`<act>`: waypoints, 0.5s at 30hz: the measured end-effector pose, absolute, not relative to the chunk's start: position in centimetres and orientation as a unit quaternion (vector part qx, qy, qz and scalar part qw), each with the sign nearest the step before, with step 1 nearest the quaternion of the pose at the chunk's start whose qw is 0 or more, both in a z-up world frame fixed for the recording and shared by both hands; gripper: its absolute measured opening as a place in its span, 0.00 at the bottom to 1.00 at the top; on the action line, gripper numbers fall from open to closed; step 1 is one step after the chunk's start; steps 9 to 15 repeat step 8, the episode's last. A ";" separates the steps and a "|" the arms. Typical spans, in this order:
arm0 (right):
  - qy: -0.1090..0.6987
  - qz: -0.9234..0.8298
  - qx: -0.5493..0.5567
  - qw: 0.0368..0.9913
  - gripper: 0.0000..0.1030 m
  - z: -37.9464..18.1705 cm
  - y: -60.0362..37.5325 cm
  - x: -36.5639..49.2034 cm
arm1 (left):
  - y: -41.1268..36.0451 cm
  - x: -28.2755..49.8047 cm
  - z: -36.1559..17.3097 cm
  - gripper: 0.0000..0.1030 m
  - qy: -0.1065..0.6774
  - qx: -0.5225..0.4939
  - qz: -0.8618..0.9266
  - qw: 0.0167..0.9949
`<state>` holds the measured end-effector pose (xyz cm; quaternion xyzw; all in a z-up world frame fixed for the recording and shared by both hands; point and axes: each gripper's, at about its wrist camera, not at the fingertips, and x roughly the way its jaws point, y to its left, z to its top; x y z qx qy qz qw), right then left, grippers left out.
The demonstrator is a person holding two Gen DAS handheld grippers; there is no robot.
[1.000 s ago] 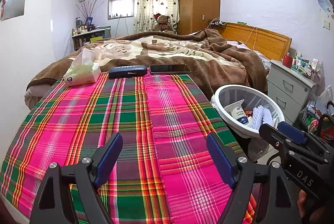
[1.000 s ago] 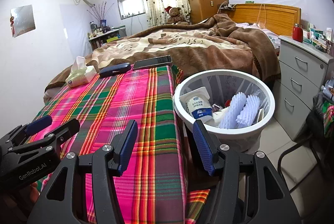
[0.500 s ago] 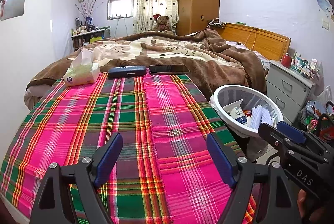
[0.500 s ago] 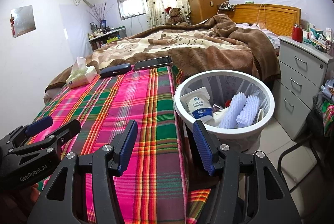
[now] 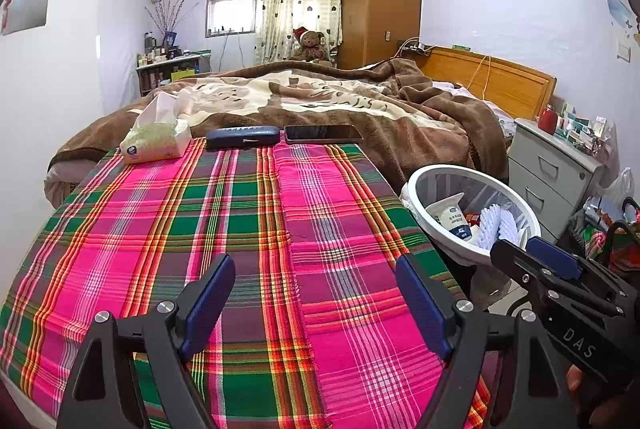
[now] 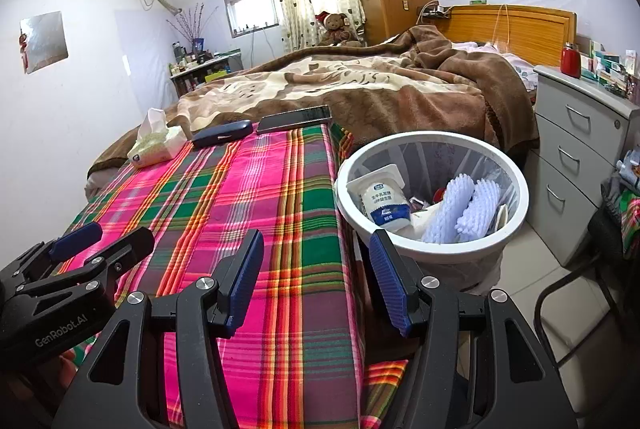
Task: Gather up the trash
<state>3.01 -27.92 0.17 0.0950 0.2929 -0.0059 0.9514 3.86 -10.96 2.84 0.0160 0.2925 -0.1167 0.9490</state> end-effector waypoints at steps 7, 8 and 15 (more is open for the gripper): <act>0.293 -0.005 0.094 0.951 0.55 0.2 -28.0 3.0 | -11.1 4.0 2.6 0.80 0.295 0.018 -0.118 0.948; 0.293 -0.005 0.094 0.951 0.55 0.2 -28.0 3.0 | -10.9 4.0 2.5 0.80 0.296 0.018 -0.118 0.948; 0.293 -0.005 0.094 0.951 0.55 0.2 -28.0 3.0 | -10.9 4.0 2.5 0.80 0.296 0.018 -0.118 0.948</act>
